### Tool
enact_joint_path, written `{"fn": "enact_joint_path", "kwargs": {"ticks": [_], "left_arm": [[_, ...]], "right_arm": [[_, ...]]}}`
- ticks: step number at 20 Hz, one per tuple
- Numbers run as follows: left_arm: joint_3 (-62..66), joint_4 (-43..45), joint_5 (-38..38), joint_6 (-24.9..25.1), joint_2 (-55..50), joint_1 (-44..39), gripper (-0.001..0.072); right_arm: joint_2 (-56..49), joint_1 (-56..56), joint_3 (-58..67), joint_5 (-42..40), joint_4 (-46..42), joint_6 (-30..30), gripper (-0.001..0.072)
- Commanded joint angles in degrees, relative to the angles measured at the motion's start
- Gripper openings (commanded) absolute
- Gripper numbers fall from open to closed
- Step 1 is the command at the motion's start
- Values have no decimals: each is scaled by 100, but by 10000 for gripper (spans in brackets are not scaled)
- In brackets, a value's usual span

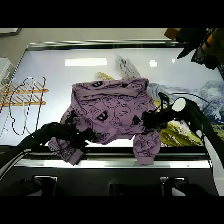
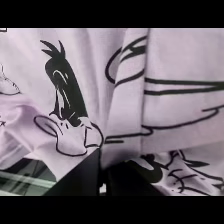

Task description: Fold the clothes and pants, and hang the long-sleeved shirts on hangers.

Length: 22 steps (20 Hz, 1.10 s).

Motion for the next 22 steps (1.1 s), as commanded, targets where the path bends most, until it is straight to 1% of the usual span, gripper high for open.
{"fn": "enact_joint_path", "kwargs": {"ticks": [1,2,3,4,5,6,8,10,12,14,16,17,19,22], "left_arm": [[15,-61,-675,-295,-208,-107,595],[48,-57,-728,-334,-208,-107,456],[98,-57,-730,-334,-208,-107,248],[155,-52,-719,-326,-205,-107,85],[205,-50,-660,-308,-190,-107,32],[264,-48,-498,-308,-164,-107,32],[354,94,142,-308,-2,-107,31],[350,339,813,-310,326,-131,31],[339,608,1453,-350,820,-219,30],[328,704,1941,-505,1342,-321,31],[332,699,2201,-721,1803,-426,31],[334,697,2212,-820,1969,-470,31],[398,671,2170,-866,2063,-483,31],[693,658,1729,-752,1727,-474,31]], "right_arm": [[125,4,4,247,-13,9,49],[164,4,4,273,-17,9,49],[199,4,4,302,-22,7,49],[225,4,4,341,-22,2,49],[247,4,4,402,-26,-7,49],[264,4,4,507,-28,-7,48],[372,4,2,885,-76,-9,48],[608,4,-2,1357,-181,0,48],[940,7,-2,2000,-243,118,48],[1349,7,-2,2634,-280,348,48],[1790,4,-2,2992,-280,535,48],[1980,4,-2,2992,-282,570,48],[2103,4,0,2756,-376,616,49],[1812,4,0,2122,-616,573,51]]}}
